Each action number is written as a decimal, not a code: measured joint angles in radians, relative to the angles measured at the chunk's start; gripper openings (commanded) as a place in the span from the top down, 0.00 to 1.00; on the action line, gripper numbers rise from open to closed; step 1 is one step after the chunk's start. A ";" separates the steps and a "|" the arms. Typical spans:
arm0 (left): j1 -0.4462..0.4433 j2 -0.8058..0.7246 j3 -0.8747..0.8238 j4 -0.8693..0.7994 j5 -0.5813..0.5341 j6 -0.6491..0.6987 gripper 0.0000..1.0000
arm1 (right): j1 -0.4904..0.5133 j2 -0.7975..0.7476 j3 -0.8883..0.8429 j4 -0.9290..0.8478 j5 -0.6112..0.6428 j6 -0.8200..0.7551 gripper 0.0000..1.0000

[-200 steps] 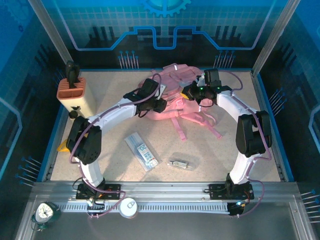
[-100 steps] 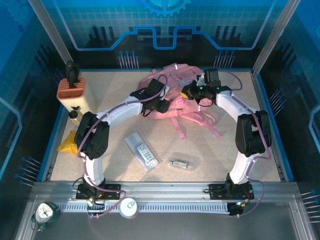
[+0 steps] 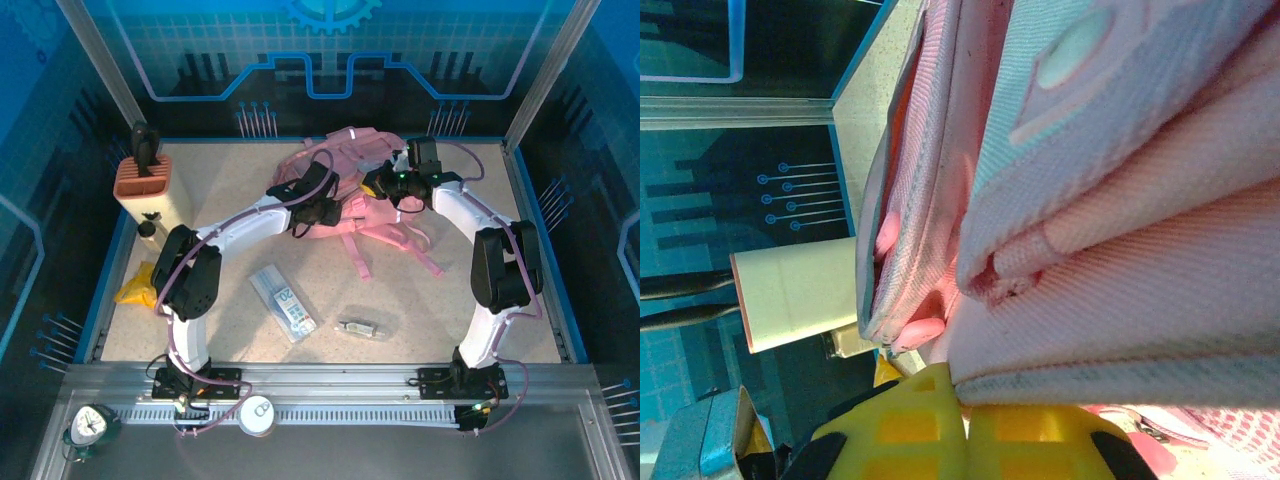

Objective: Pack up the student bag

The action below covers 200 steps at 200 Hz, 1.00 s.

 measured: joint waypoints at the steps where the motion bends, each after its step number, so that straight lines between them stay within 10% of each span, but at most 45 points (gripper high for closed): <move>1: 0.000 0.002 0.004 -0.004 -0.001 -0.003 0.54 | 0.000 0.000 0.000 0.000 0.000 0.000 1.00; 83: 0.016 0.090 0.124 -0.055 -0.033 0.070 0.50 | 0.000 0.007 0.000 0.034 0.006 0.010 1.00; 173: 0.002 0.092 0.142 -0.041 0.021 0.064 0.79 | 0.000 0.008 0.000 0.044 0.001 0.023 1.00; 200: -0.016 0.089 0.156 -0.064 0.042 0.064 0.67 | 0.000 0.013 0.000 0.054 -0.007 0.028 1.00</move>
